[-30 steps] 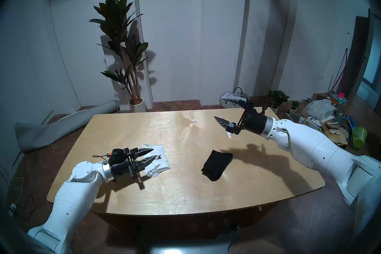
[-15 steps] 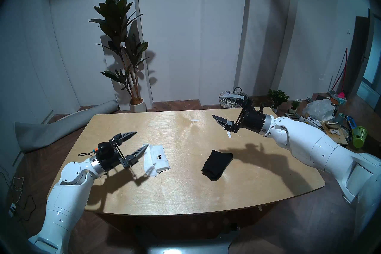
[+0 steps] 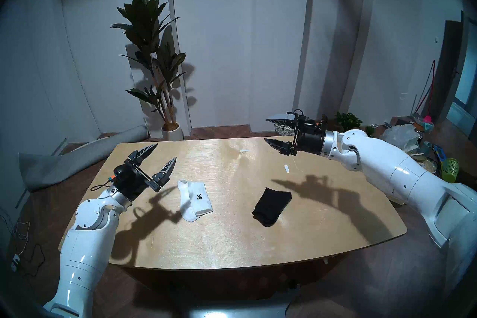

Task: Fold socks in half once and place them neatly on the table

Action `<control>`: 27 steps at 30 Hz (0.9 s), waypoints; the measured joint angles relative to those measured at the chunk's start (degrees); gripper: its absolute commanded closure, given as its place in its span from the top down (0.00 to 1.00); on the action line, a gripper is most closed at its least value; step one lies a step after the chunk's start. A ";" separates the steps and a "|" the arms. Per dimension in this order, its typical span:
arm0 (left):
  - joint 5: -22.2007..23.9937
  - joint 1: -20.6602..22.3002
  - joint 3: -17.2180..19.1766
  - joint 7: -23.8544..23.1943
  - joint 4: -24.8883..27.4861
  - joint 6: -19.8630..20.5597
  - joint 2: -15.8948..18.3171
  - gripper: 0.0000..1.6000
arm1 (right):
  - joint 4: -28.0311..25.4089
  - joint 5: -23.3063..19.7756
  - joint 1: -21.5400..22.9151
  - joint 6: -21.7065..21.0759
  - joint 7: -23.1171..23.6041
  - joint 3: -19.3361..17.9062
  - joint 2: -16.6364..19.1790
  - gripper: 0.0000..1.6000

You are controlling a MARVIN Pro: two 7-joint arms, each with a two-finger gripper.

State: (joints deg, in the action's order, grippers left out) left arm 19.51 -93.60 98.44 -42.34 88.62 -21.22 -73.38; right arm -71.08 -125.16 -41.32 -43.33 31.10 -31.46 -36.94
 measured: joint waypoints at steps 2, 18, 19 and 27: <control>-0.52 0.01 0.12 1.00 0.20 -0.21 -0.47 1.00 | -0.58 1.40 0.52 1.27 -0.54 -0.35 0.19 1.00; -5.99 1.01 0.63 10.37 0.61 -0.81 -4.40 1.00 | -7.89 14.78 1.44 11.07 -4.65 -0.43 3.35 1.00; -6.67 1.20 0.53 11.25 0.58 -0.80 -4.76 1.00 | -8.35 16.02 1.31 12.02 -5.03 -0.37 3.88 1.00; -10.86 2.33 -0.51 16.69 0.04 -0.59 -6.83 1.00 | -10.86 22.46 0.68 18.16 -6.97 -0.30 7.18 1.00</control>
State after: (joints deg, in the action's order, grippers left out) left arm 8.64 -91.27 97.93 -25.65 88.67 -21.81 -80.21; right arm -81.94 -102.70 -40.64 -25.17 24.13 -31.75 -29.76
